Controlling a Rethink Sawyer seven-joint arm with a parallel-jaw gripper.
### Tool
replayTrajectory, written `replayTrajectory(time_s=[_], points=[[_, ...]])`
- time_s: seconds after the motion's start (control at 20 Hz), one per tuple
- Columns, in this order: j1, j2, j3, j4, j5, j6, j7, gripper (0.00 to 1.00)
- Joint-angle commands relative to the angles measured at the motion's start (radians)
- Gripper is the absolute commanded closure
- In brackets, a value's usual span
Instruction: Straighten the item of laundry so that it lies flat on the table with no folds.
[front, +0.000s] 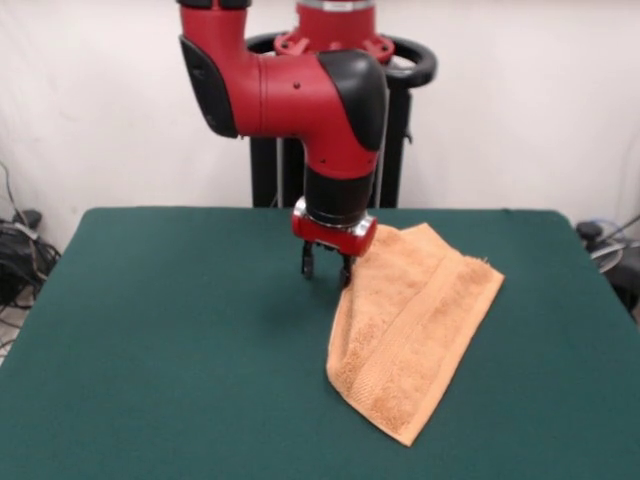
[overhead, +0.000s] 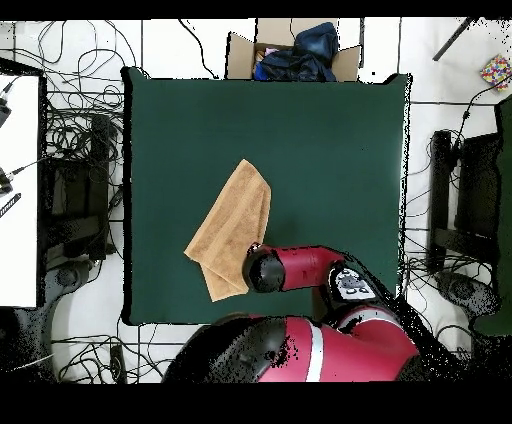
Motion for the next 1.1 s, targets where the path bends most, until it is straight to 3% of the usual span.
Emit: replayTrajectory(time_s=[0.05,0.35,0.9,1.1], points=[[-0.071,0.156,0.148,-0.017,0.105,-0.098,0.134,0.00],[-0.233,0.195,0.303,0.039,0.144,-0.065,0.068,0.00],[-0.262,0.186,0.337,0.059,0.145,-0.032,0.054,0.00],[-0.212,0.156,0.300,0.054,0.141,-0.024,0.072,0.00]])
